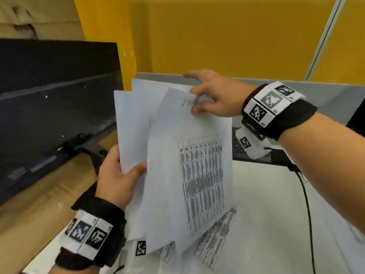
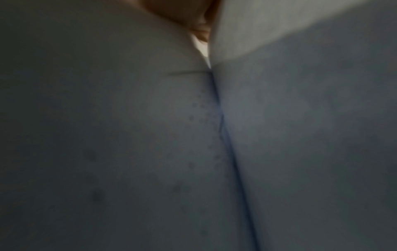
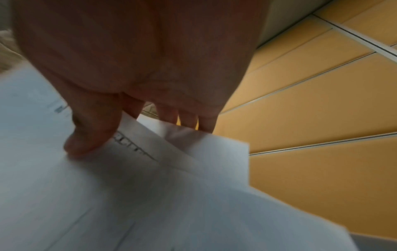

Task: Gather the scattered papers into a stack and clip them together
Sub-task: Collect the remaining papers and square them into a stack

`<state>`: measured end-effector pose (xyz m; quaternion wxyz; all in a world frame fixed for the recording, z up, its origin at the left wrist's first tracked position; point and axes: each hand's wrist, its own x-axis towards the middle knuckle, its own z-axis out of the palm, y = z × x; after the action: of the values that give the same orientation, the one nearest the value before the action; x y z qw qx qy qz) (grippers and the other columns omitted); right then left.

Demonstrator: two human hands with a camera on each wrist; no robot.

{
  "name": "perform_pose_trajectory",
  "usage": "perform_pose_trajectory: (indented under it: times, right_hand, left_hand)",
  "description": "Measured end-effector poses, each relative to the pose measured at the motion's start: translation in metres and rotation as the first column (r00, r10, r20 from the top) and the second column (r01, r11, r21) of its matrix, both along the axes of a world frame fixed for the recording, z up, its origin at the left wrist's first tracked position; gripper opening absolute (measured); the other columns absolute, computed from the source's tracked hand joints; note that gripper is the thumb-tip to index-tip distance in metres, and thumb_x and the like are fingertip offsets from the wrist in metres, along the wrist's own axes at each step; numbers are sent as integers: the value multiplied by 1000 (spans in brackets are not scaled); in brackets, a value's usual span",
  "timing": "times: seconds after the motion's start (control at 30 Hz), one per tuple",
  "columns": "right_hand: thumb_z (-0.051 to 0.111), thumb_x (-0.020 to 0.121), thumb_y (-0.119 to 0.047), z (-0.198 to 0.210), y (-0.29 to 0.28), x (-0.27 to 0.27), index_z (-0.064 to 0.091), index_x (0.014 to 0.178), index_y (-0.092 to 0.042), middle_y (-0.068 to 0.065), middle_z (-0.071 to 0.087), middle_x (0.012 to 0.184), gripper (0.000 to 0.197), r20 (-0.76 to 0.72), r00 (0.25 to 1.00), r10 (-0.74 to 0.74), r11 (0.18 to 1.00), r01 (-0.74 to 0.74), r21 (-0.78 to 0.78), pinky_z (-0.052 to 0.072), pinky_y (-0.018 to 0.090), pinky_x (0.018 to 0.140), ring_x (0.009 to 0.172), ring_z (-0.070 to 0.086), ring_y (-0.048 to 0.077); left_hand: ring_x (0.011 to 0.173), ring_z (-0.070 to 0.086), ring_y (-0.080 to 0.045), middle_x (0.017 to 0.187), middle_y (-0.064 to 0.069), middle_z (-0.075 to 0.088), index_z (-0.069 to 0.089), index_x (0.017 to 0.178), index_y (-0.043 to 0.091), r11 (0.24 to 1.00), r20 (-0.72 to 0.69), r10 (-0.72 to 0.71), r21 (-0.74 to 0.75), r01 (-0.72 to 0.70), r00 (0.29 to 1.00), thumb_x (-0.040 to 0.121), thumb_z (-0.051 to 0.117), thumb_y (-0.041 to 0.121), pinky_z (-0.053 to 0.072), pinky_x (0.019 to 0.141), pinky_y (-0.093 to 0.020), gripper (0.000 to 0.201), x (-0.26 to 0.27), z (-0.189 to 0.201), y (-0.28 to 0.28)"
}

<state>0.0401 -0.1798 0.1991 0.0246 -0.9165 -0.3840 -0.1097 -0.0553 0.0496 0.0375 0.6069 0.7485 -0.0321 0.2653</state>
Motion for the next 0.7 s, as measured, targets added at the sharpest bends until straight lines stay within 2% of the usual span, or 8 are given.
perform_pose_trajectory:
  times: [0.1, 0.2, 0.27, 0.3, 0.37, 0.43, 0.53, 0.7]
  right_hand:
    - [63, 88, -36, -5, 0, -4, 68, 96, -12, 7, 66, 101, 25, -55, 997, -58, 998, 60, 28, 41, 33, 74, 95, 58, 27]
    - [67, 86, -28, -16, -4, -5, 69, 96, -8, 10, 68, 87, 22, -105, 985, -136, 990, 139, 22, 40, 31, 64, 79, 58, 26]
    - [69, 84, -26, -24, -4, -5, 67, 93, -3, 10, 64, 80, 24, -116, 977, -180, 984, 179, -19, 35, 27, 57, 73, 53, 24]
    - [70, 84, -25, -27, -3, -4, 66, 92, -1, 11, 63, 79, 25, -119, 975, -188, 982, 186, -27, 35, 27, 56, 72, 52, 23]
    - [70, 83, -24, -30, 2, -4, 67, 94, -1, 12, 65, 83, 26, -126, 973, -192, 981, 191, -25, 38, 28, 63, 77, 55, 24]
    - [70, 83, -25, -28, 7, -2, 68, 99, -3, 12, 67, 89, 26, -122, 977, -174, 985, 174, -9, 39, 28, 68, 83, 57, 25]
    - [68, 85, -24, -27, 15, 1, 67, 104, -9, 9, 67, 94, 24, -89, 983, -158, 985, 163, 54, 39, 26, 72, 92, 60, 26]
    - [67, 85, -33, -45, 0, 21, 42, 136, -29, 5, 52, 131, 57, -39, 966, -255, 947, 258, 194, 39, 42, 102, 123, 48, 23]
  left_hand:
    - [73, 67, 3, 83, 20, 71, 57, 95, 34, 991, -28, -103, -85, 101, 994, 78, 73, 3, 52, 57, -13, 39, -3, -11, -21]
    - [71, 65, -9, 83, 16, 74, 60, 91, 20, 957, -153, -187, -251, 146, 970, 94, 58, 15, 51, 58, -15, 5, -11, -19, -35]
    - [71, 67, -6, 81, 10, 76, 61, 96, 19, 863, -236, -374, -442, 243, 897, 99, 41, 45, 54, 68, -20, 33, -15, -27, -38]
    - [71, 68, -8, 78, 8, 75, 62, 102, 21, 834, -255, -442, -470, 290, 860, 91, 43, 62, 56, 69, -25, 46, -15, -33, -36]
    - [72, 71, -12, 81, 6, 75, 64, 103, 25, 878, -292, -422, -368, 307, 858, 64, 70, 67, 58, 62, -28, 58, -17, -34, -37]
    - [78, 71, -11, 86, 7, 74, 66, 96, 22, 966, -305, -240, -170, 196, 922, 65, 84, 39, 59, 72, -30, 40, -10, -39, -36]
    - [83, 66, -12, 88, 7, 68, 66, 92, 18, 995, -281, -54, -97, 27, 958, 76, 78, 11, 53, 82, -34, 21, -1, -40, -29]
    - [83, 60, -21, 93, -8, 64, 65, 97, 9, 991, -294, 106, -50, -126, 950, 78, 75, 7, 45, 76, -32, 21, 0, -31, 13]
